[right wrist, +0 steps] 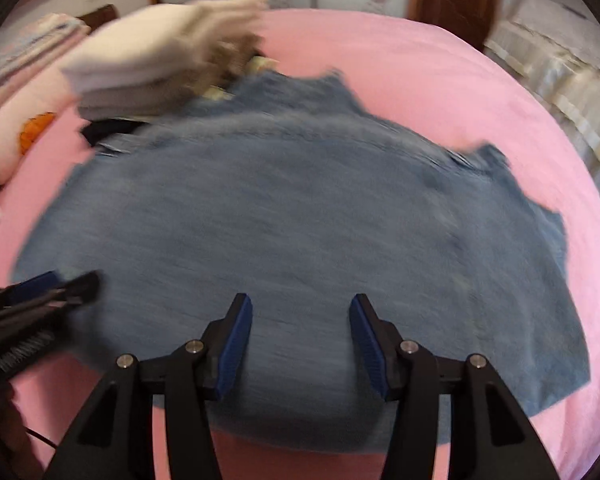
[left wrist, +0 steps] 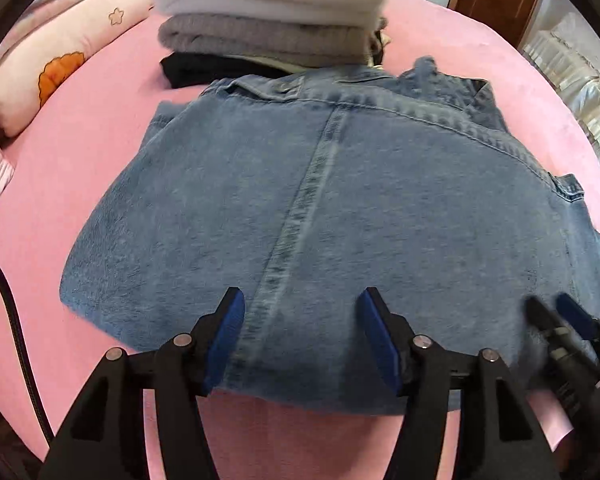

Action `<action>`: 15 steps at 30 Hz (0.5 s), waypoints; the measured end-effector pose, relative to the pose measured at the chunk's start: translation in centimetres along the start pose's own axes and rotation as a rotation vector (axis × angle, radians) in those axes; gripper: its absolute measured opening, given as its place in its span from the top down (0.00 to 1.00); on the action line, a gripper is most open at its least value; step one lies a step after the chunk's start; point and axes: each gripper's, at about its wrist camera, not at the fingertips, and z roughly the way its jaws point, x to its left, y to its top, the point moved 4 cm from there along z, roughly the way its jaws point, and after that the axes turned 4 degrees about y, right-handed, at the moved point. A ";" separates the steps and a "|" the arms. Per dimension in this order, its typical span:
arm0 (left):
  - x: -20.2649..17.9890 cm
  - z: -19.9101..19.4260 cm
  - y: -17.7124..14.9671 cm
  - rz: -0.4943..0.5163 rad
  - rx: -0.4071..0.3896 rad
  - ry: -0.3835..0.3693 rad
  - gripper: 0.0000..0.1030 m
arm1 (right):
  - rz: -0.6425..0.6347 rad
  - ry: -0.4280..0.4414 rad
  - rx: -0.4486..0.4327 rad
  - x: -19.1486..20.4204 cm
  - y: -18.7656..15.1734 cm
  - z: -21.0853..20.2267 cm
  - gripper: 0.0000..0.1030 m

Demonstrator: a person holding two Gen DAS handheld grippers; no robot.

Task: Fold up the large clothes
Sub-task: 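Move both open tools to the edge of the folded jacket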

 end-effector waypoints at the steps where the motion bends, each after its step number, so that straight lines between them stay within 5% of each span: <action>1: 0.7 0.0 -0.2 -0.002 -0.009 0.010 0.41 | 0.019 -0.034 -0.005 -2.1 -0.5 -0.2 0.50; 8: 5.9 1.0 0.0 -0.054 -0.011 0.078 0.32 | 0.138 -0.235 -0.019 -13.4 -3.1 -2.3 0.40; 15: 7.4 1.8 0.3 -0.055 -0.013 0.086 0.32 | 0.138 -0.284 -0.030 -14.3 -3.7 -2.6 0.43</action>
